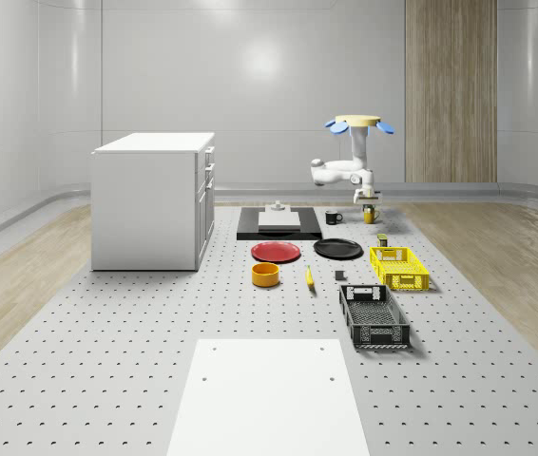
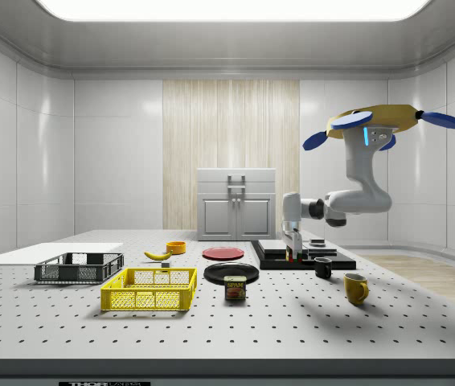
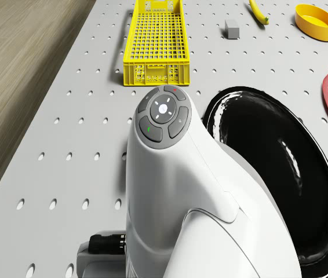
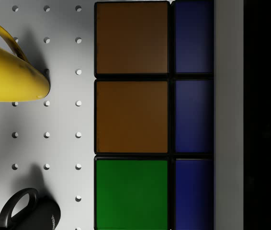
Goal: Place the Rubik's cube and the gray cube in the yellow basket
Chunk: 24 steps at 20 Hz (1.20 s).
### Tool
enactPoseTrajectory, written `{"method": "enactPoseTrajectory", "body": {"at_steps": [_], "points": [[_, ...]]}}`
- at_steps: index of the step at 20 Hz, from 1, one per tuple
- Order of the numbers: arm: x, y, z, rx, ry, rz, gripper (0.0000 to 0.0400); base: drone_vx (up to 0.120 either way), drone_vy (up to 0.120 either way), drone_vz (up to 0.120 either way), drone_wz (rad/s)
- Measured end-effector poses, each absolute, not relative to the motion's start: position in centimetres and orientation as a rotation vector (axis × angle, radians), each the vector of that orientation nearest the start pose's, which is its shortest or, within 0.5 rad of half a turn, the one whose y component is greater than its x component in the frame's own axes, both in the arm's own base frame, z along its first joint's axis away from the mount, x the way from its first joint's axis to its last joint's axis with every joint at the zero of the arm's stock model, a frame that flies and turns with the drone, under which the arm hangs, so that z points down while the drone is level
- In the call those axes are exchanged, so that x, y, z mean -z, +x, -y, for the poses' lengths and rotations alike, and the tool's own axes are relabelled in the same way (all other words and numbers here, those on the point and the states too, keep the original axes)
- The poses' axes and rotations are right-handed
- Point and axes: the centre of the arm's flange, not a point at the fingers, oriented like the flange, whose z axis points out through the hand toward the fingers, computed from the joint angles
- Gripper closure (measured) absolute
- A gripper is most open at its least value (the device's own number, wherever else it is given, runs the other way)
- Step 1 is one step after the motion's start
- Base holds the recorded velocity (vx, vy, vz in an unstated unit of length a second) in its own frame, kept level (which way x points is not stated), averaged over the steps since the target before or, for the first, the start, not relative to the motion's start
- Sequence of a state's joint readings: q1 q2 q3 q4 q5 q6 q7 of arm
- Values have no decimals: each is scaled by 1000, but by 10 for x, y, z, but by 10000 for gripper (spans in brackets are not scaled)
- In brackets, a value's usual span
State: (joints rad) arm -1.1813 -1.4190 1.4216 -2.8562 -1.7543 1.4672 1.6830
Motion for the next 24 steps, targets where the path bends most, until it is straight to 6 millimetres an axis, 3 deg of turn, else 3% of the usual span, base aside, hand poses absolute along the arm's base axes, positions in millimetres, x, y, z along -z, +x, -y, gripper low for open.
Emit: {"method": "enactPoseTrajectory", "body": {"at_steps": [8,13,22,24], "points": [[-475,315,0,-785,1,2,75,5,0,85,0],[-475,315,0,-785,1,2,75,120,8,0,0],[-475,315,0,-785,1,2,75,120,120,0,0],[-475,315,0,-785,1,2,75,120,0,0,0]]}}
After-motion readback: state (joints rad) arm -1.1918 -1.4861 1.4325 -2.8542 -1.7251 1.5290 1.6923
